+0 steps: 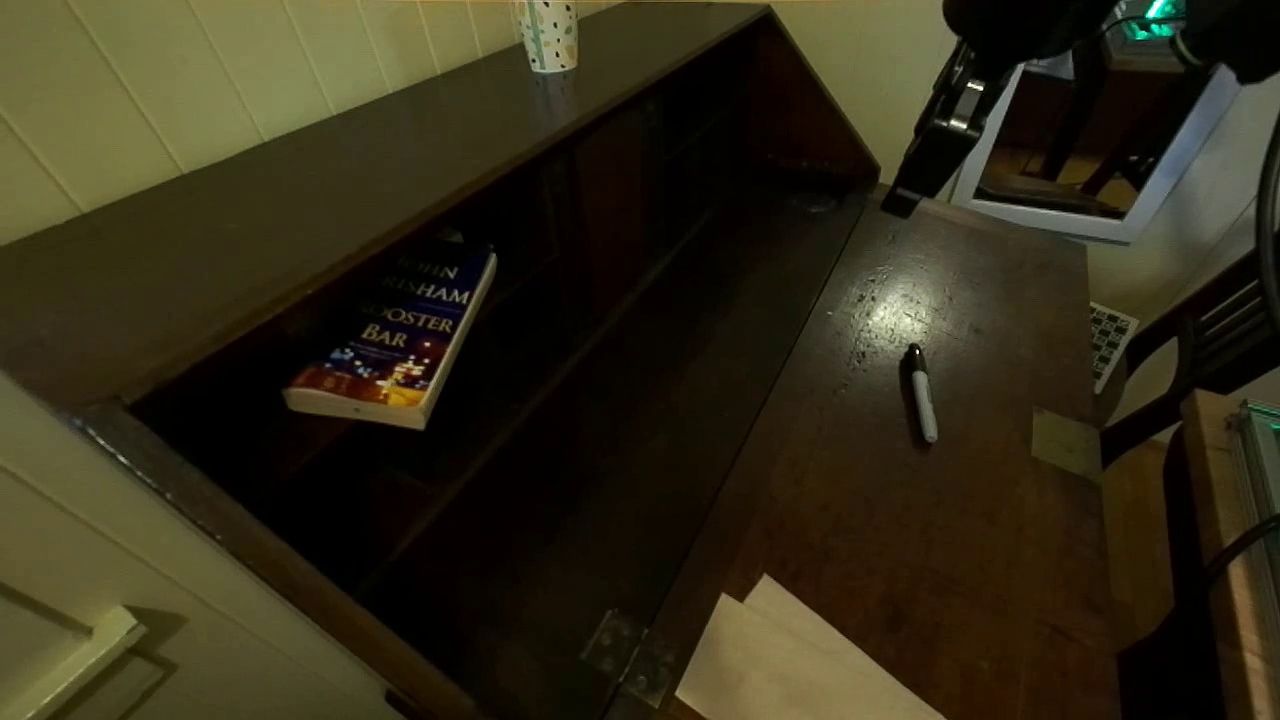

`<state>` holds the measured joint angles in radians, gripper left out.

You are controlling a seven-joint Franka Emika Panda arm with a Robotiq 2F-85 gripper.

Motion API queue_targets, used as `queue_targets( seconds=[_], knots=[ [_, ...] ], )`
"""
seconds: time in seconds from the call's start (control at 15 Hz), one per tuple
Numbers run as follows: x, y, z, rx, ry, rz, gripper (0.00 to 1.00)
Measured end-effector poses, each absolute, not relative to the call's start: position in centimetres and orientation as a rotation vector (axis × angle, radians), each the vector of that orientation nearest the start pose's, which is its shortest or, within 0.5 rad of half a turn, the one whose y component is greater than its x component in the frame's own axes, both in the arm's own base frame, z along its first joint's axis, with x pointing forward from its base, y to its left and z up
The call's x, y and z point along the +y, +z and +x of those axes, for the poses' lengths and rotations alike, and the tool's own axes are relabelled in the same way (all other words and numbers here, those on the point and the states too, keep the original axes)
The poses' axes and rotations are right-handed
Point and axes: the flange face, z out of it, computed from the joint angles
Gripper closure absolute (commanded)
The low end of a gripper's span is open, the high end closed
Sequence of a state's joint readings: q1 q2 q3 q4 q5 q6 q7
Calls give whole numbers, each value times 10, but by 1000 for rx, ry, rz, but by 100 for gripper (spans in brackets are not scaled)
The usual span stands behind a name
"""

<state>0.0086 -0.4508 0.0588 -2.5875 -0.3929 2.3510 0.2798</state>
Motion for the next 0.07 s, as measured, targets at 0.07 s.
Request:
queue_targets(
  seconds=[0.07],
  knots=[
    [23, 432, 414, -57, -449, -3403, 36]
  ],
)
